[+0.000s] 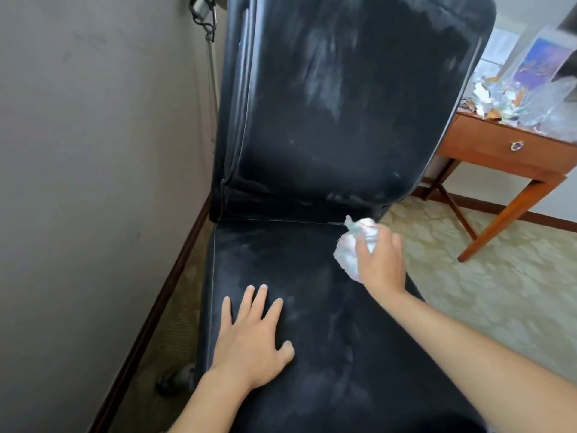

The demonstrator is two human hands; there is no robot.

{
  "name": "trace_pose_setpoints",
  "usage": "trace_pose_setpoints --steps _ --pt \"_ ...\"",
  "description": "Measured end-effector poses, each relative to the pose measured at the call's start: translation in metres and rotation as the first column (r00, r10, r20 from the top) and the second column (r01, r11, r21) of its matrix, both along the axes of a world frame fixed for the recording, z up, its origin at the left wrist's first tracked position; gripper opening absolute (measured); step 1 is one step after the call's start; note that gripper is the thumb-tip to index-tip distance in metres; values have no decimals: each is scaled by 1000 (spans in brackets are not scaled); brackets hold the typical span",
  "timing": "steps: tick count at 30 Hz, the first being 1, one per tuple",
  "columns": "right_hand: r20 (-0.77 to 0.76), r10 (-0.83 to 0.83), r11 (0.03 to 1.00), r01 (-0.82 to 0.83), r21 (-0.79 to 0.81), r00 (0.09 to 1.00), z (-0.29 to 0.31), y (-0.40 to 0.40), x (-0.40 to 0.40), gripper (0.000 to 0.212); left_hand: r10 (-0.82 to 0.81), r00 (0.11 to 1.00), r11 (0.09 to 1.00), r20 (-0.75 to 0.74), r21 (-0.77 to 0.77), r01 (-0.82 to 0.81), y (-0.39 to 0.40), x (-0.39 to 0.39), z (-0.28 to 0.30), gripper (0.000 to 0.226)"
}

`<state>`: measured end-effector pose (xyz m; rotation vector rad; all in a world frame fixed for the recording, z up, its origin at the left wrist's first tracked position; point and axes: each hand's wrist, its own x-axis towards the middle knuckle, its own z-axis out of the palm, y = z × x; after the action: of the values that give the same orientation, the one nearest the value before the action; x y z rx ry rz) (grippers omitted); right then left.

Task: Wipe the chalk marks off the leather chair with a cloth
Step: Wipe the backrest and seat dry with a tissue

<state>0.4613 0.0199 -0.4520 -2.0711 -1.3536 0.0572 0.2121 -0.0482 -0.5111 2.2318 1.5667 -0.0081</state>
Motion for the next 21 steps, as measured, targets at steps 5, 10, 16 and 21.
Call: trace_pose_setpoints --steps 5,10,16,21 --pt "-378 -320 942 333 -33 869 23 123 21 45 1 1000 1000 -12 -29 -1 8 10 -3 88" --pt "-345 -74 985 14 -174 936 -40 161 -60 42 17 1000 1000 16 -5 -17 9 10 -13 92" --pt "-56 453 885 -456 -91 890 -80 103 -87 33 2 999 1000 42 23 -3 13 6 -21 89" --pt "-79 464 861 -470 -193 882 -70 6 -54 38 -4 995 993 97 119 -8 19 -3 -24 90"
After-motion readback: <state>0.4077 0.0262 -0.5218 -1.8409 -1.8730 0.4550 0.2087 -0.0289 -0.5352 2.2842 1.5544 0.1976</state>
